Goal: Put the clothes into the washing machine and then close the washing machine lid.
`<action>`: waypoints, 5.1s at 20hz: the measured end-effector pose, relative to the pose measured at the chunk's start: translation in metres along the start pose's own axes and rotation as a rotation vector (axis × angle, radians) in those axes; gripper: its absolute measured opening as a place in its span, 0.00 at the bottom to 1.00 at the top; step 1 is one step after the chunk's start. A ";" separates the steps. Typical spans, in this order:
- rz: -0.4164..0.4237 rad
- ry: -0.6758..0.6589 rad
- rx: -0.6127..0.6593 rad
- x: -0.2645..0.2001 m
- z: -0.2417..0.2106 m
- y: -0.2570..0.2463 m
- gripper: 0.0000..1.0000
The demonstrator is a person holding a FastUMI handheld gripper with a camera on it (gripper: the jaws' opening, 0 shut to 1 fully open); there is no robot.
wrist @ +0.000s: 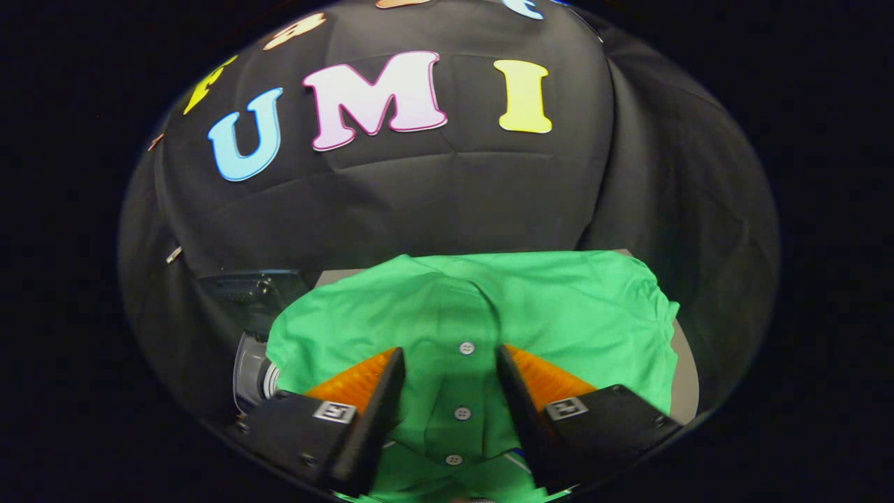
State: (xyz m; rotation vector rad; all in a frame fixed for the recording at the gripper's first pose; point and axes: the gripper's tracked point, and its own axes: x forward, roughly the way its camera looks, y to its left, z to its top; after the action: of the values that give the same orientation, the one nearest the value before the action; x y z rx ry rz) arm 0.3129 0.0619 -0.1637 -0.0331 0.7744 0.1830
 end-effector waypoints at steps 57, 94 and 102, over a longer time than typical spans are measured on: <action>0.257 0.120 0.049 0.134 -0.156 0.364 0.12; 0.136 -0.391 0.061 0.014 0.017 0.310 0.99; 0.091 -0.417 -0.021 0.025 0.097 0.309 0.99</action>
State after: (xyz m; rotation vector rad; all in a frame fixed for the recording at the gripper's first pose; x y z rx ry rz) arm 0.3435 0.3791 -0.1000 0.0208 0.3586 0.2743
